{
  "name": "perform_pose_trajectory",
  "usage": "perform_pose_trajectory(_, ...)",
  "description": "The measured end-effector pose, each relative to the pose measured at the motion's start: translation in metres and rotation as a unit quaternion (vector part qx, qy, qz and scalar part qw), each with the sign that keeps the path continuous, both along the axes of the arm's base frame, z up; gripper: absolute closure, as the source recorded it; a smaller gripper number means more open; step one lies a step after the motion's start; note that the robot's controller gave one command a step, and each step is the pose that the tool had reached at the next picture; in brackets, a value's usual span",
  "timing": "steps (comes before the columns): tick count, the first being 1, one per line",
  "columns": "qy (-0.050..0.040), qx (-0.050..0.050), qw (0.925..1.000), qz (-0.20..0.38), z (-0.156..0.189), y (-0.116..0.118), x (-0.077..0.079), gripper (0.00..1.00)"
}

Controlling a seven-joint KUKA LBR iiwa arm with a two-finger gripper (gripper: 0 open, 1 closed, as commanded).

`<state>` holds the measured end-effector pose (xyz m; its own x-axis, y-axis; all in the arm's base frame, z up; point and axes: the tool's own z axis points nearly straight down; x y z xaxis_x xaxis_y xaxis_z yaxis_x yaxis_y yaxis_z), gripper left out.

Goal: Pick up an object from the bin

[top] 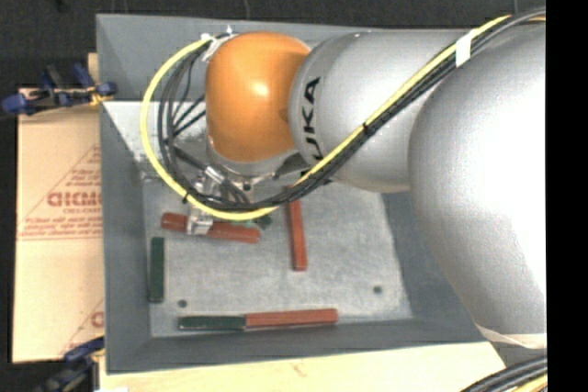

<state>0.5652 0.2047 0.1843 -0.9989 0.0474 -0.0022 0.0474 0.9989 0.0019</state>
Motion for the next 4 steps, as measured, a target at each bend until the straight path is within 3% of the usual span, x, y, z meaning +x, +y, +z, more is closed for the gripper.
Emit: perform_pose_trajectory(4, 0.0000, 0.000, 1.0000, 0.000, 0.0000, -0.0001, 0.0000, 1.00)
